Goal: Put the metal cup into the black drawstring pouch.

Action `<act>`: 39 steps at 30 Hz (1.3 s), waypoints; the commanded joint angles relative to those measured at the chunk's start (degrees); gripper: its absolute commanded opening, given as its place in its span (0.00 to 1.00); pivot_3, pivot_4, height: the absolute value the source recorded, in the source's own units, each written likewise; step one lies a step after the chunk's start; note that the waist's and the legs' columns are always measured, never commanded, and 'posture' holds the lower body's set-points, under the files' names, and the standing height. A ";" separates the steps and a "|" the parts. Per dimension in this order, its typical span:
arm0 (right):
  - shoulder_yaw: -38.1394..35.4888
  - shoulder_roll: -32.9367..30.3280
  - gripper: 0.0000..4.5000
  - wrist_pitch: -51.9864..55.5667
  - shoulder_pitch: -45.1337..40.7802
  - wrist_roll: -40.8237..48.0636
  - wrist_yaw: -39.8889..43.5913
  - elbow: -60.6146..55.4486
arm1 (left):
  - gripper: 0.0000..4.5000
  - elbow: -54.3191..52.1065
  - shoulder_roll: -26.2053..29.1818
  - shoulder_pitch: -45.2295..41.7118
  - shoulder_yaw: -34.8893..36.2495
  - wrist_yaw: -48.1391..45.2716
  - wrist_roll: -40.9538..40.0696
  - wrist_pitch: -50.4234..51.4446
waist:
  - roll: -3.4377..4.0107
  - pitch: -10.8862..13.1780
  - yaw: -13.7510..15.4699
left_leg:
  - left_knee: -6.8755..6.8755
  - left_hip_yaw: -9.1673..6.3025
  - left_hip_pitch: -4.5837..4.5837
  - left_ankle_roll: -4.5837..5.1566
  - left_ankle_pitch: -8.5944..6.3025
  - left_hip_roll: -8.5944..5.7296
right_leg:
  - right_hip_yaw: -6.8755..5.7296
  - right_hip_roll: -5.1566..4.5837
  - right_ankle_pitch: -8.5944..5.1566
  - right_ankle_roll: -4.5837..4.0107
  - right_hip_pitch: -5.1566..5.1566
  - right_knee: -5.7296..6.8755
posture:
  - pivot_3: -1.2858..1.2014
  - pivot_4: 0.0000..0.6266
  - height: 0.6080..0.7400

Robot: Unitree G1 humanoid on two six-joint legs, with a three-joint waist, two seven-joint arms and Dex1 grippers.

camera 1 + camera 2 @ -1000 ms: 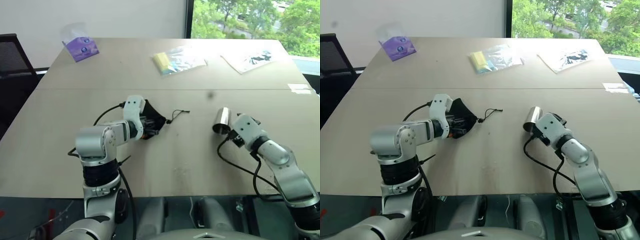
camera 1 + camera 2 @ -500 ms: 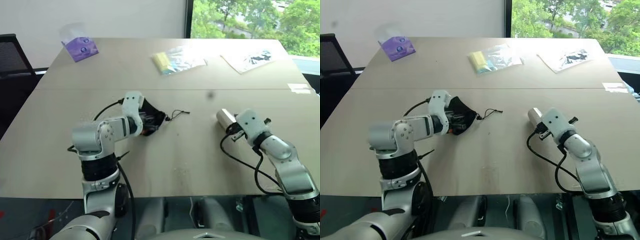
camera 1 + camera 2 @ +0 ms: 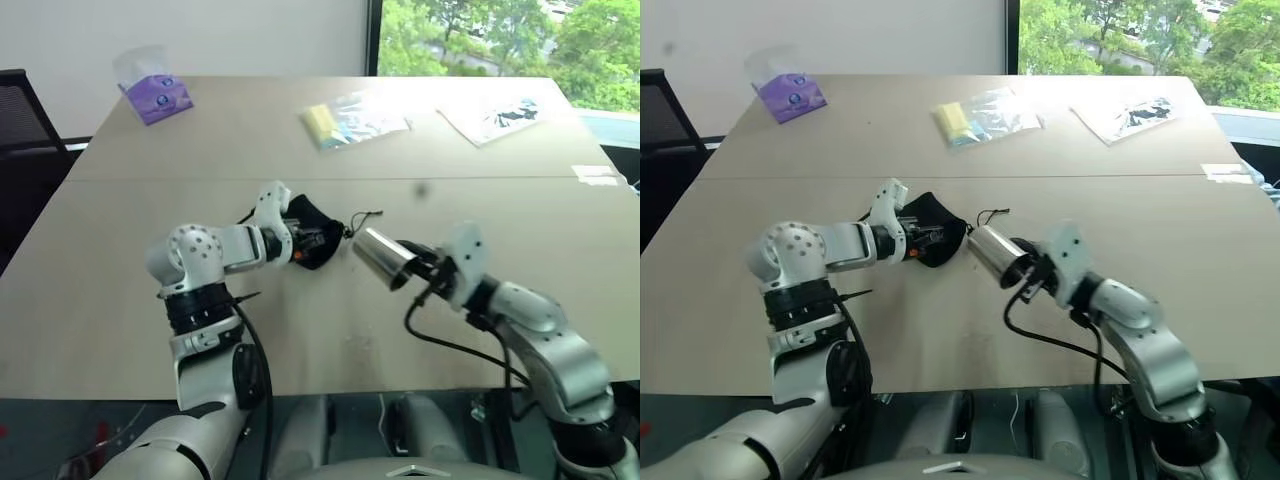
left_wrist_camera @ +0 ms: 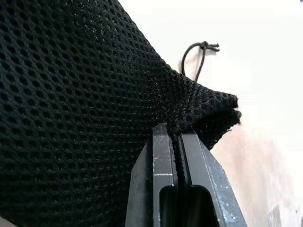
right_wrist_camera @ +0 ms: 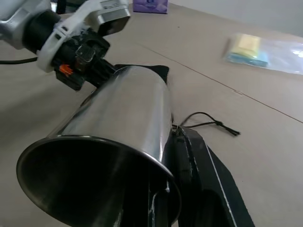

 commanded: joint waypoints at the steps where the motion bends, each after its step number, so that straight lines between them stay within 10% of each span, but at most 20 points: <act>1: 3.05 3.81 0.01 -7.03 -4.32 -2.73 -1.07 8.93 | 0.00 1.02 2.66 -2.07 -2.46 1.70 -5.79 0.09 | 0.00 0.00 0.06 | 0.00 0.00 -0.01 0.00 0.00 -0.01 | -0.01 0.00 0.00 0.00 -0.01 0.00 | 0.52 0.24 1.00; 28: 17.25 5.61 0.01 -32.89 -18.33 -27.48 0.41 44.96 | 0.00 -9.15 8.71 1.40 -10.40 14.18 -30.07 0.09 | -0.01 -0.08 -0.62 | -0.02 0.00 0.13 -0.14 0.06 0.01 | 0.10 -0.10 0.04 -0.05 0.02 0.07 | 0.52 0.24 1.00; 39: -5.69 27.10 0.01 -12.77 -21.09 3.65 -0.56 47.14 | 0.00 -7.87 6.77 -1.37 -7.73 20.93 -38.95 0.09 | -0.02 -0.04 -1.05 | -0.04 -0.07 -0.04 -0.16 0.08 0.04 | 0.14 -0.11 0.09 -0.13 -0.11 0.03 | 0.52 0.24 1.00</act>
